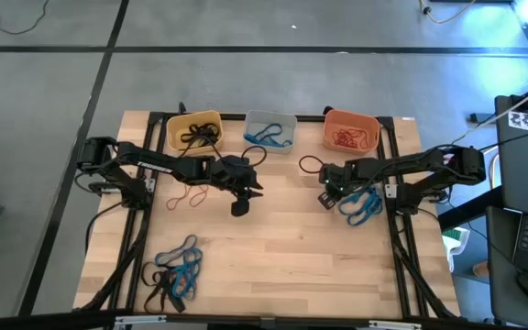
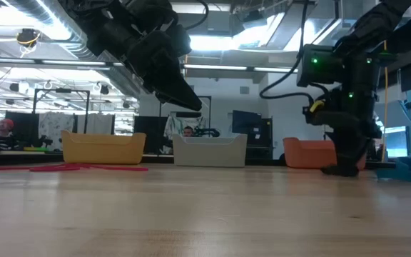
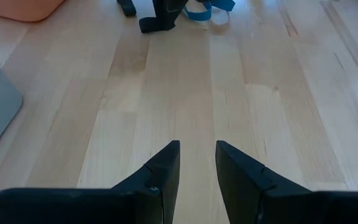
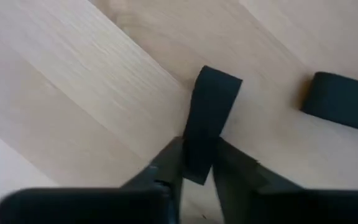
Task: Sort rubber bands into baskets
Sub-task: Put the black rubber band into the yellow bin
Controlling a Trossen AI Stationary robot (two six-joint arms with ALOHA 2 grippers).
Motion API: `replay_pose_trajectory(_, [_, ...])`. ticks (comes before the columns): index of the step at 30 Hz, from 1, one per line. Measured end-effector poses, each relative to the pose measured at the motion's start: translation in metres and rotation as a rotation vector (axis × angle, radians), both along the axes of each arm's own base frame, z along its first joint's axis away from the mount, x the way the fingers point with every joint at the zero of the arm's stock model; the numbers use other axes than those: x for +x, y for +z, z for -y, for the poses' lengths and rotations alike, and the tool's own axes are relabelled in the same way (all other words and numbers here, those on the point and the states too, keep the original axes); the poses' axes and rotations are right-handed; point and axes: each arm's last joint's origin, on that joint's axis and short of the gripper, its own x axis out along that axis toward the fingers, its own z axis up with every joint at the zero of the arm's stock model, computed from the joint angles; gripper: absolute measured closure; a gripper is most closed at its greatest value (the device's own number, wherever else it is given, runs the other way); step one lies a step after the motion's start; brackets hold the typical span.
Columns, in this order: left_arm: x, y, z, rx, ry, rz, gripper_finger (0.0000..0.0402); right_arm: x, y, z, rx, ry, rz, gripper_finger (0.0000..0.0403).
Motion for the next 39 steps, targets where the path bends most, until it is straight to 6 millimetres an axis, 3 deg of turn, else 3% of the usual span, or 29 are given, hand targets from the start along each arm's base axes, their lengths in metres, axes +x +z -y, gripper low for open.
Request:
replay_pose_trajectory(4, [0.0, 0.0, 0.0, 0.005, -0.004, 0.0, 0.0302, 0.001, 0.001, 0.0, -0.009, 0.059, 0.012, 0.0395])
replay_pose_trajectory(8, [0.002, 0.002, 0.0, 0.026, -0.017, 0.03, 0.0302, 0.009, 0.008, 0.002, -0.065, 0.117, 0.044, 0.0385])
replay_pose_trajectory(20, [0.012, 0.02, -0.001, 0.098, -0.044, 0.235, 0.0302, 0.047, 0.031, 0.008, -0.252, 0.319, 0.441, 0.0397])
replay_pose_trajectory(31, [0.014, 0.028, -0.011, 0.236, -0.076, 0.323, 0.0302, 0.063, 0.049, 0.011, -0.461, 0.503, 0.639, 0.0401])
replay_pose_trajectory(35, [0.013, 0.029, -0.019, 0.207, -0.035, 0.327, 0.03, 0.068, 0.056, 0.012, -0.554, 0.555, 0.698, 0.0401])
replay_pose_trajectory(39, [0.012, 0.028, -0.024, 0.176, -0.003, 0.319, 0.0272, 0.07, 0.061, 0.013, -0.608, 0.588, 0.732, 0.0402])
